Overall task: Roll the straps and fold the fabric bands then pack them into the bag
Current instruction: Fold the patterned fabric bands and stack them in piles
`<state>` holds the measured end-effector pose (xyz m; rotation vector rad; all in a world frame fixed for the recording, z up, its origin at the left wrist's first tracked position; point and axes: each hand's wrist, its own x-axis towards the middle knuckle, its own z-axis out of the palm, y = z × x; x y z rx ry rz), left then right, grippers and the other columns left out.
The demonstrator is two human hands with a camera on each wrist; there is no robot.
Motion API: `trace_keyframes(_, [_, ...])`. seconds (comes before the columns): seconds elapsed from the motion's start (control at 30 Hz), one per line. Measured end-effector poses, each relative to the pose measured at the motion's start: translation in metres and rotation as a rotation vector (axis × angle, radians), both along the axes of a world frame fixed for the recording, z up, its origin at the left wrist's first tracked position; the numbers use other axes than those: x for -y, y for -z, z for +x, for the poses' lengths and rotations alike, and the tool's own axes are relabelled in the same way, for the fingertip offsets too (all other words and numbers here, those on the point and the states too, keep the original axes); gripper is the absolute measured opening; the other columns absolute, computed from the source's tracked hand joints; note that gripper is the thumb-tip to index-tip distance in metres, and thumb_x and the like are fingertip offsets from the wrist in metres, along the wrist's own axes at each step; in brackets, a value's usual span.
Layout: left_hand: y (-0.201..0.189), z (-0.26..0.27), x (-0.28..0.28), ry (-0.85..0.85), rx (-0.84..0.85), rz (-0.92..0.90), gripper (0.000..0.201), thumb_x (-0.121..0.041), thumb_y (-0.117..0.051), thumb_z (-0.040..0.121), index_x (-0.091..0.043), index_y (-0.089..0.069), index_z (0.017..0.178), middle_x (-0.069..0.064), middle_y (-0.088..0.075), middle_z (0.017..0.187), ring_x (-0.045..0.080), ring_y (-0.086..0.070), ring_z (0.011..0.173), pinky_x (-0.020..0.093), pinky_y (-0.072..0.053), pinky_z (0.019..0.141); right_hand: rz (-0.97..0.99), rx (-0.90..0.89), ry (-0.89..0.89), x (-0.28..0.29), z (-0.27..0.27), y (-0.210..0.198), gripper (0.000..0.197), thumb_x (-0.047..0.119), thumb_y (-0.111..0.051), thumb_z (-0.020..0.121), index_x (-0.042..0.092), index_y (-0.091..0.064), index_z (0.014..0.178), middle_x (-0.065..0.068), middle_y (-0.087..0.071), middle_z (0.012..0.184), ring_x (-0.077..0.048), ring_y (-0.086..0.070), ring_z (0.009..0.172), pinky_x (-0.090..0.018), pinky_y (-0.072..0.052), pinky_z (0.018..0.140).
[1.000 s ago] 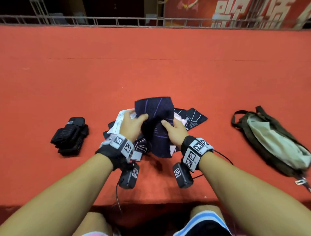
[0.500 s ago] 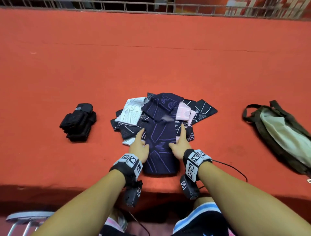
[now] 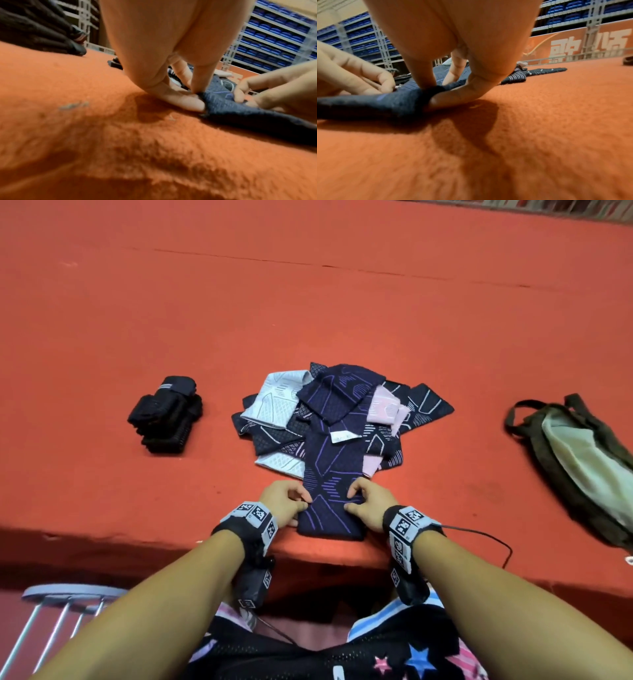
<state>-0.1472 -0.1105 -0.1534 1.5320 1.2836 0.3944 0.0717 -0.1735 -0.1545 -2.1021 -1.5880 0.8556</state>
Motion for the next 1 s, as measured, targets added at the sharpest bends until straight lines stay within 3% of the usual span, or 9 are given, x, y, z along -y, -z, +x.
trace_keyframes(0.1, [-0.008, -0.006, -0.002, 0.028, 0.003, -0.046, 0.045, 0.013, -0.043, 0.090, -0.020, -0.074, 0.091, 0.006, -0.063, 0.072, 0.017, -0.059, 0.059, 0.024, -0.056, 0.055, 0.005, -0.266, 0.157, 0.004, 0.002, 0.001, 0.026, 0.002, -0.055, 0.091, 0.024, -0.066, 0.084, 0.006, -0.053, 0.061, -0.012, -0.047, 0.055, -0.027, -0.037, 0.058])
trace_keyframes(0.17, [-0.006, -0.011, 0.000, 0.043, 0.053, -0.092, 0.049, 0.017, -0.041, 0.089, -0.018, -0.073, 0.100, 0.004, -0.063, 0.076, 0.013, -0.059, 0.058, 0.019, -0.054, 0.055, 0.004, -0.447, 0.230, 0.011, 0.003, 0.004, 0.035, -0.012, -0.041, 0.094, 0.007, -0.070, 0.100, -0.004, -0.055, 0.061, -0.009, -0.048, 0.047, -0.021, -0.040, 0.051])
trace_keyframes(0.27, [-0.002, -0.013, 0.004, 0.012, 0.140, -0.110, 0.037, 0.015, -0.055, 0.090, -0.014, -0.073, 0.105, 0.002, -0.069, 0.083, 0.008, -0.062, 0.062, 0.016, -0.054, 0.060, -0.017, -0.599, 0.214, 0.016, 0.005, 0.004, 0.045, -0.027, -0.038, 0.088, -0.003, -0.062, 0.116, 0.000, -0.070, 0.068, -0.002, -0.064, 0.056, -0.014, -0.050, 0.059])
trace_keyframes(0.4, [0.002, -0.014, 0.008, -0.008, 0.201, -0.050, 0.028, 0.011, -0.073, 0.080, -0.007, -0.074, 0.101, 0.002, -0.074, 0.087, 0.003, -0.068, 0.070, 0.018, -0.054, 0.071, -0.063, -0.782, 0.236, 0.021, 0.004, -0.002, 0.048, -0.031, -0.047, 0.084, -0.001, -0.059, 0.120, -0.007, -0.074, 0.080, -0.007, -0.071, 0.066, -0.018, -0.057, 0.065])
trace_keyframes(0.47, [0.003, -0.014, 0.009, -0.012, 0.201, -0.022, 0.022, 0.008, -0.072, 0.083, -0.006, -0.075, 0.100, -0.001, -0.074, 0.082, 0.000, -0.067, 0.067, 0.014, -0.052, 0.067, -0.042, -0.731, 0.213, 0.024, 0.002, -0.004, 0.044, -0.027, -0.054, 0.084, -0.002, -0.061, 0.120, -0.017, -0.068, 0.094, -0.007, -0.070, 0.068, -0.017, -0.056, 0.066])
trace_keyframes(0.53, [0.002, -0.014, 0.010, -0.031, 0.219, -0.056, 0.009, -0.001, -0.069, 0.090, -0.009, -0.073, 0.092, -0.002, -0.073, 0.074, 0.002, -0.069, 0.064, 0.013, -0.052, 0.061, -0.009, -0.641, 0.166, 0.027, 0.001, -0.004, 0.035, -0.016, -0.062, 0.086, 0.003, -0.066, 0.116, -0.012, -0.067, 0.099, -0.005, -0.066, 0.074, -0.011, -0.052, 0.069])
trace_keyframes(0.67, [0.004, -0.013, 0.009, -0.130, 0.236, -0.109, 0.023, -0.021, -0.065, 0.097, -0.011, -0.063, 0.076, 0.004, -0.070, 0.072, 0.006, -0.073, 0.067, 0.013, -0.049, 0.057, -0.002, -0.580, 0.136, 0.027, -0.001, -0.002, 0.007, 0.016, -0.075, 0.088, 0.019, -0.074, 0.081, 0.012, -0.069, 0.074, 0.003, -0.061, 0.068, -0.009, -0.046, 0.072])
trace_keyframes(0.83, [0.003, -0.011, 0.015, -0.228, 0.245, -0.102, 0.039, -0.023, -0.072, 0.092, -0.016, -0.052, 0.059, -0.002, -0.063, 0.056, 0.017, -0.074, 0.070, 0.013, -0.047, 0.051, -0.004, -0.535, 0.280, 0.021, -0.001, 0.008, 0.045, 0.029, -0.069, 0.093, 0.019, -0.057, 0.051, 0.007, -0.058, 0.055, -0.014, -0.054, 0.061, -0.031, -0.046, 0.073])
trace_keyframes(1.0, [0.003, -0.008, 0.016, -0.233, 0.249, -0.093, 0.032, -0.022, -0.083, 0.081, -0.015, -0.053, 0.075, 0.005, -0.066, 0.061, 0.018, -0.073, 0.064, 0.018, -0.046, 0.050, 0.029, -0.440, 0.306, 0.018, 0.002, 0.011, 0.046, 0.024, -0.065, 0.096, 0.018, -0.052, 0.051, 0.011, -0.054, 0.044, -0.010, -0.048, 0.050, -0.029, -0.038, 0.064])
